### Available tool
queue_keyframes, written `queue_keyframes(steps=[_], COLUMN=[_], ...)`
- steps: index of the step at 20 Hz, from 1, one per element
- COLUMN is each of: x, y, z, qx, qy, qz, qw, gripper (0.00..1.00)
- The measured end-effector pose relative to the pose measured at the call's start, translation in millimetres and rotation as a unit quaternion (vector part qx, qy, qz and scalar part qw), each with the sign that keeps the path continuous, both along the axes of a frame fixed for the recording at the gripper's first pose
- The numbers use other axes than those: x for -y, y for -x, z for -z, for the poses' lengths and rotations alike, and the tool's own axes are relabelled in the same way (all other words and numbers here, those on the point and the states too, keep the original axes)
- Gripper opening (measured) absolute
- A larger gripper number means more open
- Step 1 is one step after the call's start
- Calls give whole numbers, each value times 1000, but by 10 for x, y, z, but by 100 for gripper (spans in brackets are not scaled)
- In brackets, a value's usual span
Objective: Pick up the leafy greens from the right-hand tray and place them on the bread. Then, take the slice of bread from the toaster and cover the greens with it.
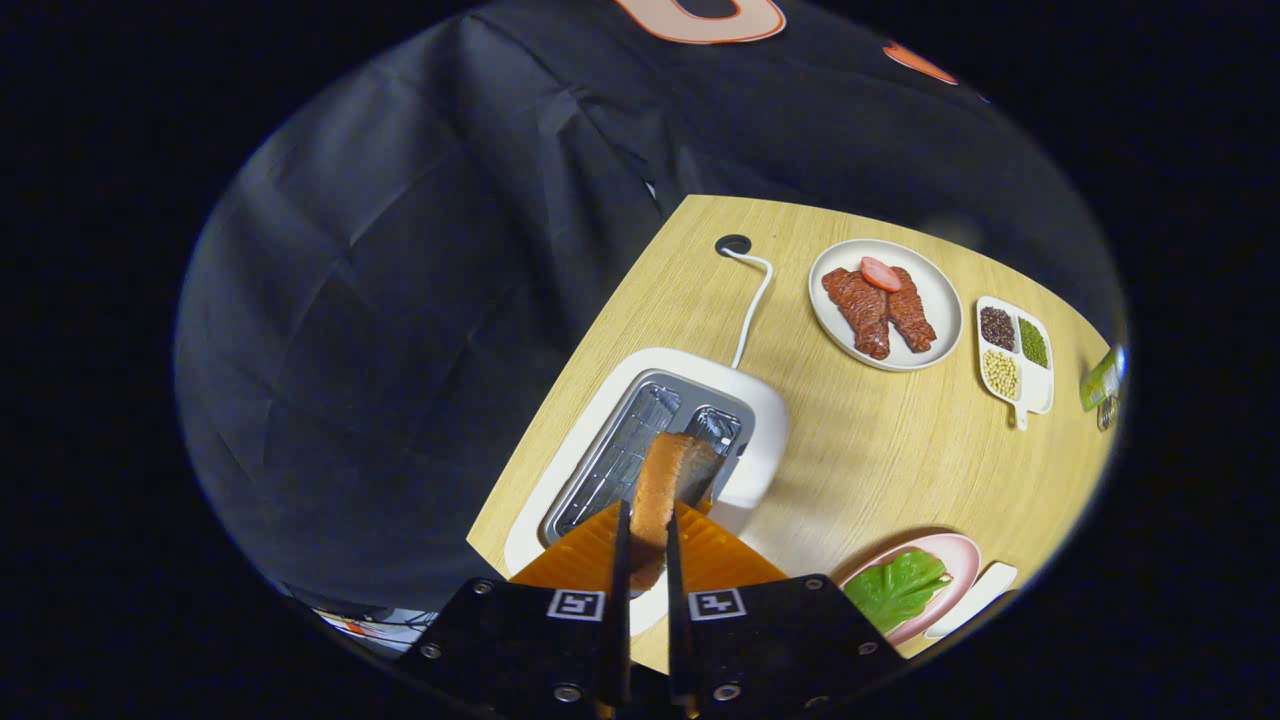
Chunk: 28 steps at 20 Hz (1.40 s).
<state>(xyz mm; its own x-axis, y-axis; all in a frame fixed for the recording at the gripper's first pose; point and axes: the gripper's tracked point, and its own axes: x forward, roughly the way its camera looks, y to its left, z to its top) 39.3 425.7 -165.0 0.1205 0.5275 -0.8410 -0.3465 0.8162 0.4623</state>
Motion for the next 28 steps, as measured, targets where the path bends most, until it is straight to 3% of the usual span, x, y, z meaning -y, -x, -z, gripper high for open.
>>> queue_keyframes(steps=[3,14,28], x=[89,712,1745], y=[-42,-15,274], z=[-191,-810,-493], qx=[23,103,86], qy=[-24,-92,-128], qz=[9,40,110], qw=[999,990,982], gripper=[10,9,9])
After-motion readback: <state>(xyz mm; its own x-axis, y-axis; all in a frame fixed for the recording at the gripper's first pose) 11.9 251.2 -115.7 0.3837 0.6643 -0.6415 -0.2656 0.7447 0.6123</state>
